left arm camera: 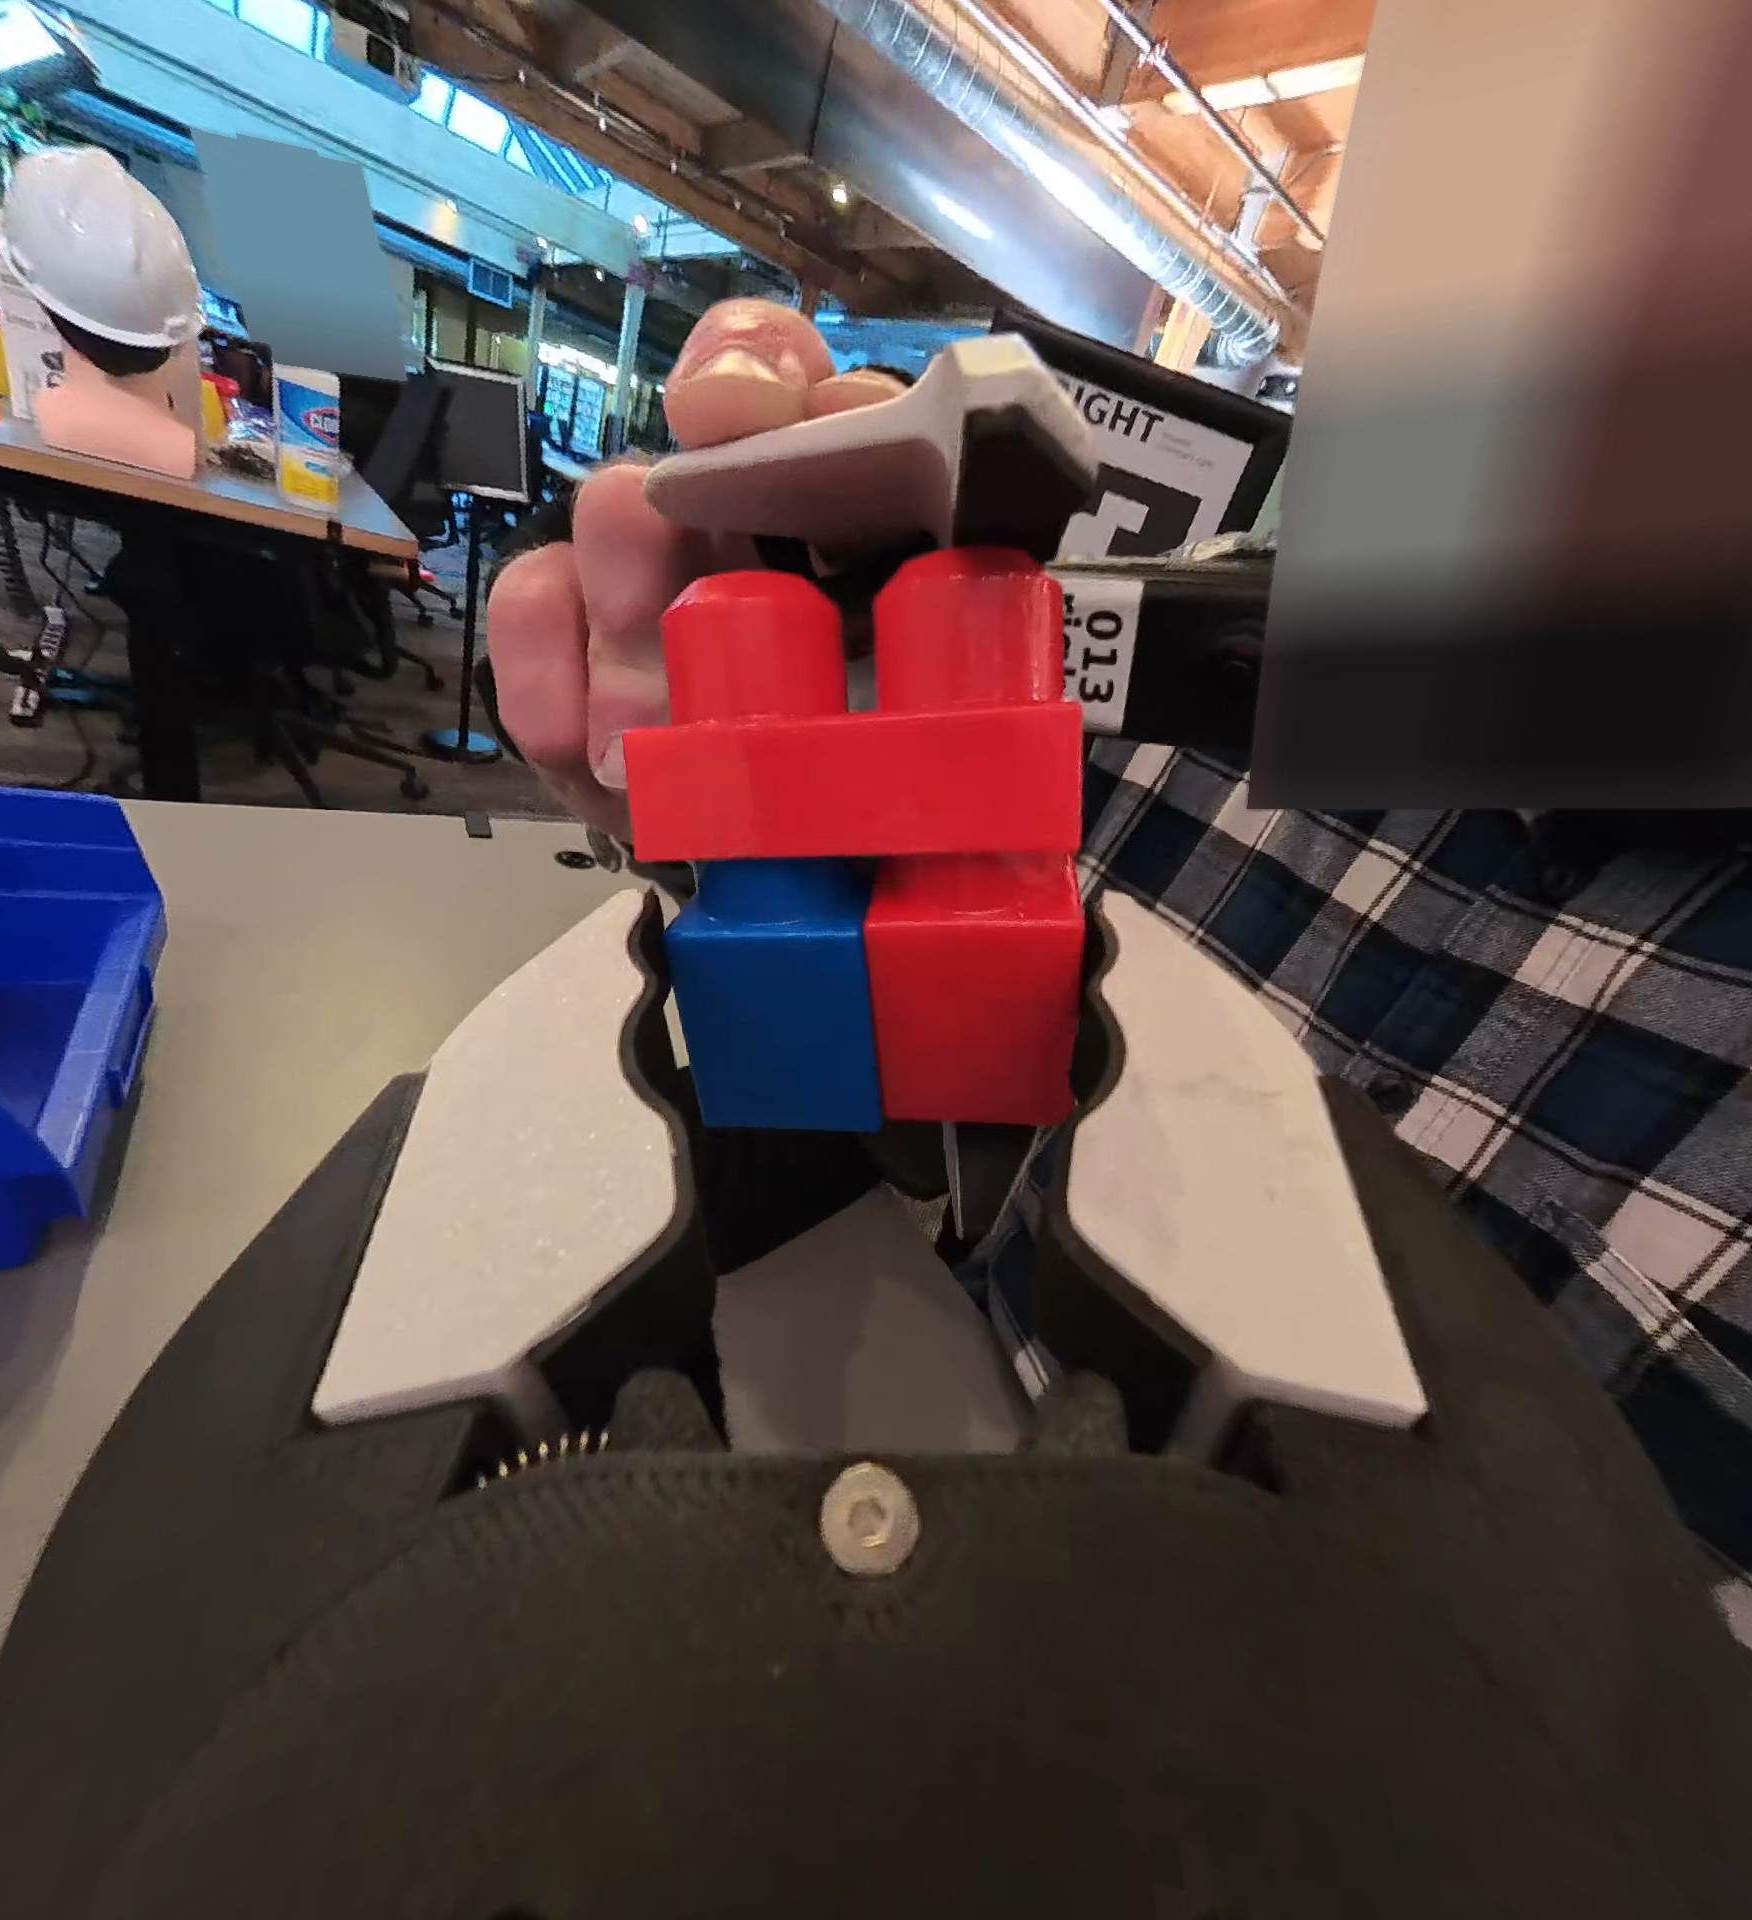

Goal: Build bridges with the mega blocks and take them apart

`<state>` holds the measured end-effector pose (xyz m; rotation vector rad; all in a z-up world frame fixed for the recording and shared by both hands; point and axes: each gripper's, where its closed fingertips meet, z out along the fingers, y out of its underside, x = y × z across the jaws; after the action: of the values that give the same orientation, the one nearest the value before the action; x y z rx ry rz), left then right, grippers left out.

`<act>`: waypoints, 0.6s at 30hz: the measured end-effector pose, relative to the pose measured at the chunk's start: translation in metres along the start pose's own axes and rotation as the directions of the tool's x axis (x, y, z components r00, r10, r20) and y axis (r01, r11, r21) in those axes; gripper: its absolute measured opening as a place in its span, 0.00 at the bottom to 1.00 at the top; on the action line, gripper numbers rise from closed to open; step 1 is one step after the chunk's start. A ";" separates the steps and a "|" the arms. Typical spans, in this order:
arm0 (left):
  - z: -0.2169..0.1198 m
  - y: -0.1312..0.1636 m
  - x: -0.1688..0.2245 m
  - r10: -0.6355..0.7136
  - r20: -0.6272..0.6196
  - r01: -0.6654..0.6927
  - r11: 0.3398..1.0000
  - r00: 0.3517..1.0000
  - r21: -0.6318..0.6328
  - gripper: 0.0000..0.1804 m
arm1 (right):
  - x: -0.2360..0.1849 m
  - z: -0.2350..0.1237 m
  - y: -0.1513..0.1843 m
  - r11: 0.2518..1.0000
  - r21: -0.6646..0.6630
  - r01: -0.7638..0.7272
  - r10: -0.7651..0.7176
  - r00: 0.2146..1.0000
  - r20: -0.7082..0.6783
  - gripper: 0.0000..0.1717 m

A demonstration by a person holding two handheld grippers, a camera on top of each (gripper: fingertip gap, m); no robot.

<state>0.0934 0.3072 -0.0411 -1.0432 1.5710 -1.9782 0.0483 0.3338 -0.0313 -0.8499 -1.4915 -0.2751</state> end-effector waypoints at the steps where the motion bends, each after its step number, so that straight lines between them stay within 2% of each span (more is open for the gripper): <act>1: 0.002 0.004 0.000 -0.003 -0.003 0.003 1.000 1.000 -0.025 0.41 | -0.002 0.000 -0.001 1.000 0.005 -0.003 0.003 1.000 0.010 0.67; 3: 0.004 0.003 0.000 0.013 0.002 -0.013 1.000 1.000 -0.024 0.41 | -0.002 -0.002 -0.001 1.000 0.006 -0.002 0.002 1.000 0.015 0.67; 9: 0.011 0.012 -0.001 0.054 0.037 -0.048 0.986 0.998 -0.158 0.41 | -0.012 -0.008 -0.003 1.000 0.024 0.010 -0.013 0.994 0.111 0.67; 14: 0.017 0.018 0.000 0.054 0.021 -0.048 0.978 0.998 -0.205 0.41 | -0.025 -0.008 -0.003 0.999 0.024 0.031 -0.035 0.980 0.194 0.67; 18: 0.020 0.021 0.003 0.047 0.000 -0.046 0.976 0.999 -0.212 0.40 | -0.025 -0.010 -0.003 0.999 -0.013 0.037 -0.034 0.979 0.203 0.65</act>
<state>0.1036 0.2862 -0.0584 -1.0797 1.8179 -1.8052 0.0512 0.3171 -0.0529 -0.8858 -1.6977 -0.2323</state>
